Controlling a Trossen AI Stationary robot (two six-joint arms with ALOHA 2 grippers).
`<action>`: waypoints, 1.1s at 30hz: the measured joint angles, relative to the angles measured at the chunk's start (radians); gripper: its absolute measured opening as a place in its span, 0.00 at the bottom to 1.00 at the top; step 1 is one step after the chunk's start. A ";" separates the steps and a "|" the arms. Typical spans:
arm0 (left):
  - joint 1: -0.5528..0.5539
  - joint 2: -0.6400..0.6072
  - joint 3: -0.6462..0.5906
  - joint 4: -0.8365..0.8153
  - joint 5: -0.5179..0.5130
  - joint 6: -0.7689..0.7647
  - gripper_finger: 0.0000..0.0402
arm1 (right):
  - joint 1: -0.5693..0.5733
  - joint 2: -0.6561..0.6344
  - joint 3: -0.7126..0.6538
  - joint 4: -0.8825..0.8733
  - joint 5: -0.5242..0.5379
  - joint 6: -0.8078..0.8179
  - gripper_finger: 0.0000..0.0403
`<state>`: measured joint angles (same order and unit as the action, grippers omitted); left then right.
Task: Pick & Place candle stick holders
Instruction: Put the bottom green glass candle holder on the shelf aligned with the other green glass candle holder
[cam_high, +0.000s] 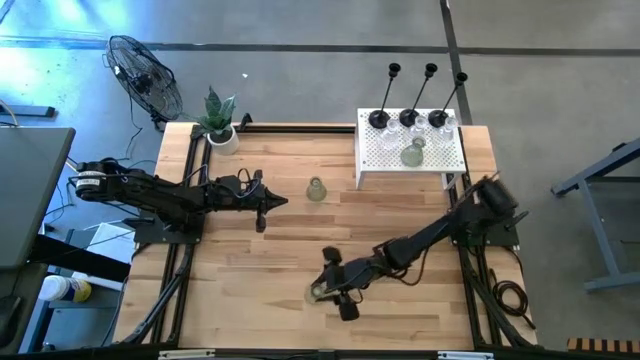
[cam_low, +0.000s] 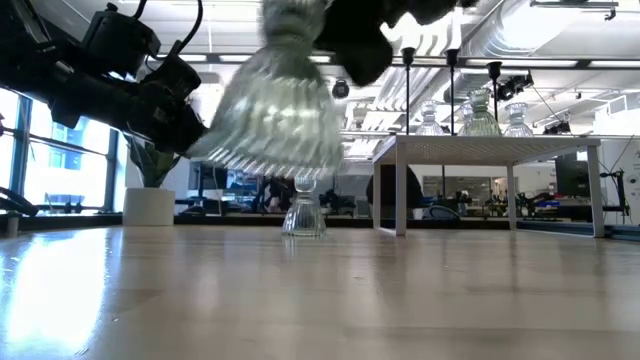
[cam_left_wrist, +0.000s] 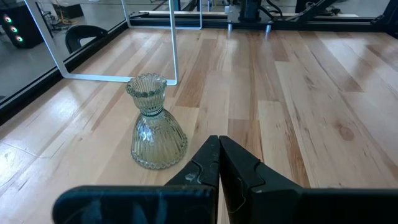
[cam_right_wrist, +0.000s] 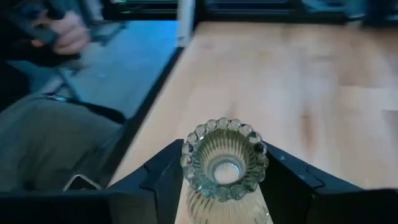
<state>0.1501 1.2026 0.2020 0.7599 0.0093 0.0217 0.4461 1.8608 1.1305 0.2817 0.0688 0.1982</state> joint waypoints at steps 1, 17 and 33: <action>0.000 0.000 0.000 0.000 0.000 0.000 0.00 | 0.000 -0.036 0.000 -0.050 0.028 0.001 0.43; 0.000 0.000 0.000 0.000 0.000 0.000 0.00 | 0.016 -0.688 0.000 -1.082 0.591 0.380 0.41; 0.000 0.000 0.000 0.001 -0.001 0.000 0.00 | -0.098 -1.011 -0.007 -1.841 0.924 1.084 0.39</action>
<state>0.1501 1.2026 0.2020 0.7608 0.0086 0.0216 0.3481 0.8500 1.1239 -1.5591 0.9930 1.2820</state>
